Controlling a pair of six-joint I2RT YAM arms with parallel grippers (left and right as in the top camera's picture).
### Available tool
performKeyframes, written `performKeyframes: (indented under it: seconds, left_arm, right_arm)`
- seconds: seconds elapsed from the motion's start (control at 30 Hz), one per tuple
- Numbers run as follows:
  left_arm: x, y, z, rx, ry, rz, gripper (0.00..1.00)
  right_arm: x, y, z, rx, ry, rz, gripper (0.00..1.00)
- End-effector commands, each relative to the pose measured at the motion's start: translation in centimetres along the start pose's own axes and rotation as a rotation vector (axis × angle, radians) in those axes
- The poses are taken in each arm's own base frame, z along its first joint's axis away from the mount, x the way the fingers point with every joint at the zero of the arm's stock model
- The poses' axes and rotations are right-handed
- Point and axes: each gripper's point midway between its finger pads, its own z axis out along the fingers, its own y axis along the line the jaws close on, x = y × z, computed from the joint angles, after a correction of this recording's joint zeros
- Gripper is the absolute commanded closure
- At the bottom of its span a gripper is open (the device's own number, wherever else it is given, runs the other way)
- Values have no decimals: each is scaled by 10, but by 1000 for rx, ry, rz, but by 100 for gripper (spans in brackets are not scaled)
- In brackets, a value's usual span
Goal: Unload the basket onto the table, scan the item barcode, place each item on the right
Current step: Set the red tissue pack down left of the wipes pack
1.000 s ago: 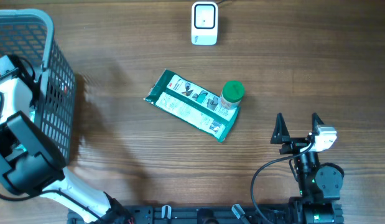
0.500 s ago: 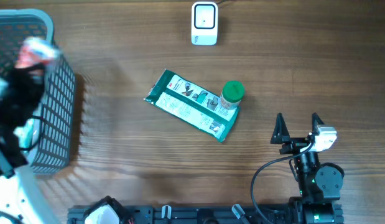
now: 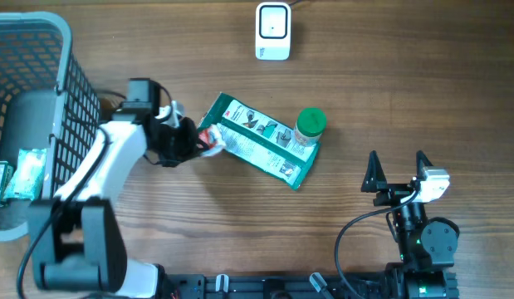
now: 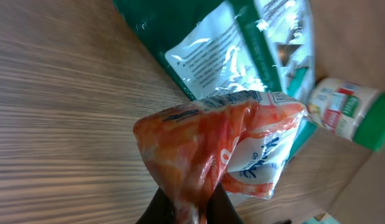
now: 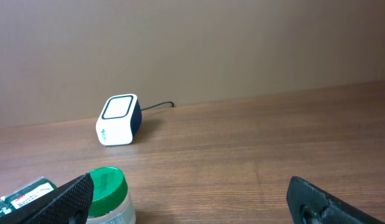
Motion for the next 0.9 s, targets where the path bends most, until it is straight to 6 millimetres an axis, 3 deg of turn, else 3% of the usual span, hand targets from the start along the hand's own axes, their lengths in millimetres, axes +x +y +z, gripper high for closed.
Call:
performKeyframes:
  seconds: [0.0, 0.07, 0.13, 0.17, 0.2, 0.23, 0.27, 0.4, 0.43, 0.47, 0.5, 0.53, 0.6, 0.63, 0.7, 0.8, 0.87]
  left_arm:
    - [13, 5, 24, -69, 58, -177, 96]
    - [18, 4, 28, -114, 45, -203, 96]
    - [22, -1, 29, -120, 44, -182, 83]
    - [22, -6, 26, -109, 33, -169, 69]
    - [19, -11, 19, -99, 14, -158, 34]
    - [16, -16, 12, -97, -9, -148, 21]
    - [11, -23, -2, -102, -47, -135, 15]
    - [-23, -71, -99, -106, -326, -24, 13]
    - [-34, -82, -132, -115, -443, -6, 13]
    - [-44, -90, -167, -128, -573, 5, 0]
    - [-50, -93, -190, -141, -661, 6, 0]
    - [-59, -91, -236, -190, -848, -12, 0]
    - [-65, -62, -299, -347, -1126, -106, 0]
    - [-65, -48, -317, -401, -1200, -159, 0]
    - [-67, -16, -346, -436, -1305, -332, 0]
    - [-73, 37, -373, -365, -1377, -635, 0]
    - [-76, 64, -385, -320, -1377, -740, 0]
  right_arm:
    - [-1, 0, 0, 3, -7, 11, 0]
    - [-1, 0, 0, 3, -7, 11, 0]
    - [-1, 0, 0, 3, -7, 11, 0]
    - [-1, 0, 0, 3, -7, 11, 0]
    - [-1, 0, 0, 2, -7, 11, 0]
    - [-1, 0, 0, 3, -7, 11, 0]
    - [-1, 0, 0, 3, -7, 12, 0]
    - [-1, 0, 0, 3, -7, 11, 0]
    - [-1, 0, 0, 3, -7, 12, 1]
    - [-1, 0, 0, 2, -7, 12, 0]
    - [-1, 0, 0, 3, -7, 11, 1]
    - [-1, 0, 0, 3, -7, 11, 0]
    - [-1, 0, 0, 3, -7, 11, 0]
    - [-1, 0, 0, 3, -7, 11, 0]
    - [-1, 0, 0, 3, -7, 11, 1]
    - [-1, 0, 0, 3, -7, 11, 0]
    - [-1, 0, 0, 3, -7, 11, 0]
